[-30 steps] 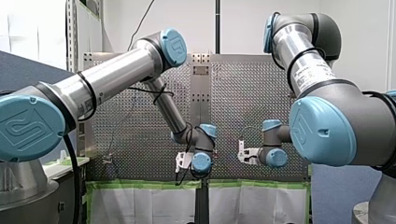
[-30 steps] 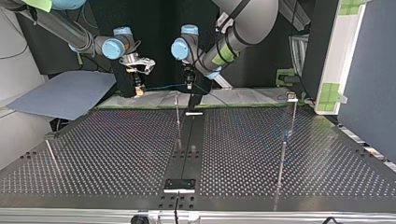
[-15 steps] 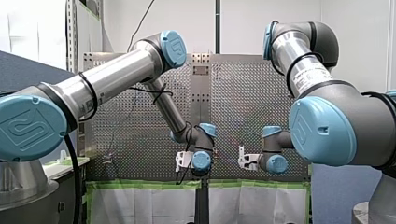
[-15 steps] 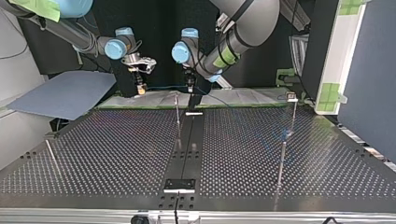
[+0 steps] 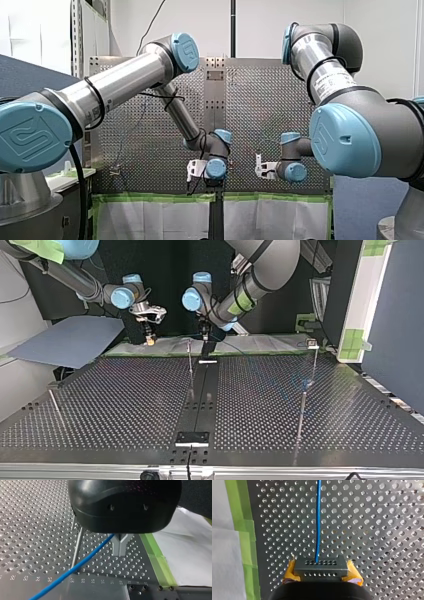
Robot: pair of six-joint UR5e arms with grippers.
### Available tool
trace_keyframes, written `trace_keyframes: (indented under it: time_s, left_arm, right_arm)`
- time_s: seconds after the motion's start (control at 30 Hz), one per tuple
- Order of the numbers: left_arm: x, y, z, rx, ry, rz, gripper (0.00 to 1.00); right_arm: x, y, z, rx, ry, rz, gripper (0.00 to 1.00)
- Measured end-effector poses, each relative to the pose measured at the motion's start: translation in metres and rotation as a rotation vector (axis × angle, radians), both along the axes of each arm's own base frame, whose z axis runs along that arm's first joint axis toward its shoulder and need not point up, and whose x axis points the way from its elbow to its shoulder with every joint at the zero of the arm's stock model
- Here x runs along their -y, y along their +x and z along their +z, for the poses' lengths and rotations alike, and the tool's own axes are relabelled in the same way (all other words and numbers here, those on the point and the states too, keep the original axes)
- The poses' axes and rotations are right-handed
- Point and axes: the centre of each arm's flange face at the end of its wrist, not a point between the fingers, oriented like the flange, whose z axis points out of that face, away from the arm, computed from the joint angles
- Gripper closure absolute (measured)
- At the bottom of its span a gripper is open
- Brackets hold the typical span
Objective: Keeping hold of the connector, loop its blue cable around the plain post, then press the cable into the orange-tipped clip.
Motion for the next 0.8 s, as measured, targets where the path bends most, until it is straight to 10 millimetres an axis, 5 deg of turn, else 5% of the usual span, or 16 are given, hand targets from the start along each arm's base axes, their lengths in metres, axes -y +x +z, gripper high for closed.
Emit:
trace_keyframes:
  time_s: [0.8]
  left_arm:
    - [0.004, 0.003, 0.035, 0.007, 0.007, 0.018, 1.00]
  right_arm:
    - [0.012, 0.002, 0.007, 0.007, -0.018, -0.003, 1.00]
